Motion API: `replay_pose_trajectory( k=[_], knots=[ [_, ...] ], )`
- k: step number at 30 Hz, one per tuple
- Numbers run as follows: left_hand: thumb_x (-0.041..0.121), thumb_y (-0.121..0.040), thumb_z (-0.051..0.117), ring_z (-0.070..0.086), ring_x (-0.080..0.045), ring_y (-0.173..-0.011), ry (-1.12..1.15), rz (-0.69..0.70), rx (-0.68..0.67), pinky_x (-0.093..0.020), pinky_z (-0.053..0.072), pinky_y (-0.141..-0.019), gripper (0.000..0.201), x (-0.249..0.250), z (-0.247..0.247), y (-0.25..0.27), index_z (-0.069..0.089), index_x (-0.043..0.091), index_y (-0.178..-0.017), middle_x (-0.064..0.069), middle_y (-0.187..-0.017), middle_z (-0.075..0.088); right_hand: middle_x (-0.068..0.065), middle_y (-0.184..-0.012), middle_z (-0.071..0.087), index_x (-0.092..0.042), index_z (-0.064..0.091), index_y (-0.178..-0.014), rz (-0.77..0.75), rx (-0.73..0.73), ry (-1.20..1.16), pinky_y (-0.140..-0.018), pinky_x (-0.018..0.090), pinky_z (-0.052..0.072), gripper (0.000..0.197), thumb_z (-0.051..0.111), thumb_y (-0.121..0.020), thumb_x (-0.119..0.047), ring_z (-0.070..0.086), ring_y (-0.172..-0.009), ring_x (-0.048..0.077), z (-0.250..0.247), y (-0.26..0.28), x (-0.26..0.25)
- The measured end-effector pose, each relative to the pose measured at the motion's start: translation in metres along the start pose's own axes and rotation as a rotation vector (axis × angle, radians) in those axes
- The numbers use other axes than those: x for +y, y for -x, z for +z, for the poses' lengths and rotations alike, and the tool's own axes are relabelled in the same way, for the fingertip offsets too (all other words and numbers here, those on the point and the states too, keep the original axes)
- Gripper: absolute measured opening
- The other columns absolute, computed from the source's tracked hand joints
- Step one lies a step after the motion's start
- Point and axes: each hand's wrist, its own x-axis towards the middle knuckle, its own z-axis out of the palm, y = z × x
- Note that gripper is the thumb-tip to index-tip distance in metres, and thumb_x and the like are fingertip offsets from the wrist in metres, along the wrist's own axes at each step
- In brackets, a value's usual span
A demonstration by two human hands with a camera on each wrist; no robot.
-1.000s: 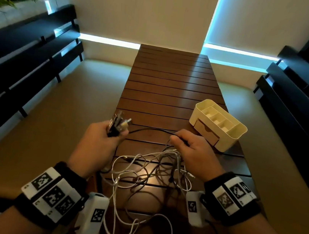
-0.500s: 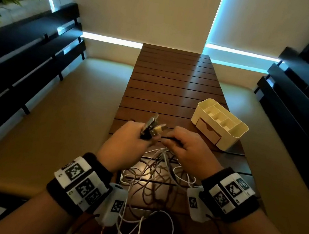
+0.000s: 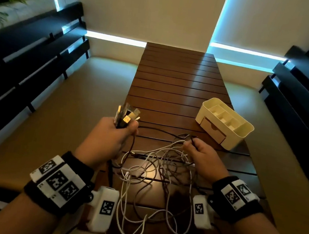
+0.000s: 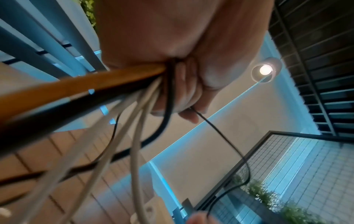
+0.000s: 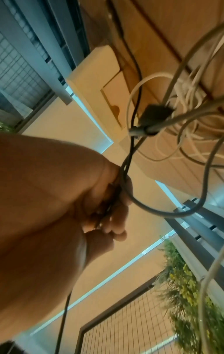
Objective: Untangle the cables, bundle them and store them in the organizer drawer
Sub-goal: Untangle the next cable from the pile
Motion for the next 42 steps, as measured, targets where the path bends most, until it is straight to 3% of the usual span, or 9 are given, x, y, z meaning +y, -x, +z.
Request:
replay_pose_trajectory(
  k=[6,13,19,22,26,31,36,39,42],
  knots=[
    [0.026,-0.099,0.058,0.037,-0.012,-0.050,-0.640,-0.017,0.063,-0.026,0.029,-0.049,0.029,-0.008,0.006,-0.003,0.053,0.019,-0.070,0.003,-0.059,0.046,-0.010,-0.090,0.063,-0.030,0.064,-0.093,-0.178,0.080,-0.002,-0.072,0.026,0.045,0.013,0.053,-0.100,-0.027,0.058,-0.083,0.007,0.004,0.001,-0.027],
    [0.025,-0.096,0.061,0.057,-0.006,-0.074,-0.530,0.314,0.067,-0.028,0.046,-0.062,0.004,0.007,0.034,0.011,0.062,0.026,-0.093,0.011,-0.083,0.063,-0.006,-0.097,0.056,-0.025,0.065,-0.096,-0.099,-0.014,0.268,-0.070,0.022,0.039,0.016,0.051,-0.100,-0.021,0.053,-0.088,0.007,0.023,-0.008,-0.034],
    [0.028,-0.099,0.055,0.057,-0.009,-0.073,-0.893,0.201,-0.166,-0.032,0.053,-0.072,0.006,-0.002,0.038,0.001,0.059,0.026,-0.095,0.008,-0.084,0.062,-0.006,-0.104,0.056,-0.022,0.064,-0.115,-0.178,0.022,0.166,-0.073,0.014,0.041,0.025,0.044,-0.102,-0.015,0.054,-0.095,0.003,0.020,0.002,-0.047],
    [0.036,-0.097,0.057,0.056,-0.012,-0.065,-0.808,0.177,-0.288,-0.029,0.048,-0.062,0.017,0.001,0.029,0.002,0.061,0.024,-0.085,0.003,-0.078,0.063,-0.011,-0.109,0.059,-0.027,0.063,-0.111,-0.189,0.064,0.124,-0.077,0.013,0.039,0.024,0.046,-0.101,-0.014,0.053,-0.100,-0.003,0.011,0.005,-0.045],
    [0.045,-0.093,0.058,0.059,-0.025,-0.071,-0.728,0.191,-0.357,-0.040,0.050,-0.068,0.029,0.008,0.027,0.006,0.065,0.019,-0.084,-0.003,-0.078,0.066,-0.011,-0.107,0.060,-0.027,0.064,-0.105,-0.139,0.089,0.035,-0.078,0.018,0.041,0.021,0.048,-0.100,-0.014,0.054,-0.100,-0.002,0.010,0.008,-0.039],
    [0.033,-0.094,0.059,0.051,-0.004,-0.049,-0.471,0.300,-0.203,-0.020,0.042,-0.052,0.014,0.016,0.017,0.012,0.064,0.029,-0.082,0.014,-0.059,0.062,-0.003,-0.094,0.064,-0.025,0.064,-0.101,-0.090,0.032,0.046,-0.071,0.026,0.047,0.012,0.051,-0.101,-0.025,0.060,-0.084,0.012,0.011,0.009,-0.021],
    [0.043,-0.084,0.067,0.028,-0.013,-0.038,0.012,0.219,-0.066,-0.026,0.027,-0.046,0.035,0.031,-0.010,0.011,0.058,0.009,-0.078,0.001,-0.049,0.033,-0.001,-0.087,0.061,-0.028,0.060,-0.086,0.083,-0.101,0.327,-0.065,0.024,0.042,0.018,0.051,-0.101,-0.030,0.058,-0.081,0.018,0.010,0.009,0.033],
    [0.053,-0.084,0.064,0.033,-0.011,-0.039,-0.220,0.283,-0.010,-0.032,0.031,-0.050,0.038,0.030,-0.018,0.011,0.062,0.016,-0.072,0.008,-0.046,0.041,-0.001,-0.084,0.061,-0.023,0.062,-0.086,0.149,-0.111,0.318,-0.063,0.024,0.041,0.018,0.053,-0.100,-0.028,0.057,-0.076,0.016,0.006,0.011,0.048],
    [0.041,-0.093,0.062,0.035,-0.013,-0.044,-0.380,0.262,0.011,-0.036,0.033,-0.054,0.034,0.026,-0.016,0.008,0.065,0.013,-0.075,0.007,-0.047,0.043,0.002,-0.088,0.064,-0.026,0.065,-0.090,0.139,-0.114,0.255,-0.071,0.033,0.049,0.016,0.053,-0.100,-0.031,0.060,-0.078,0.018,0.002,0.011,0.040]
  ],
)
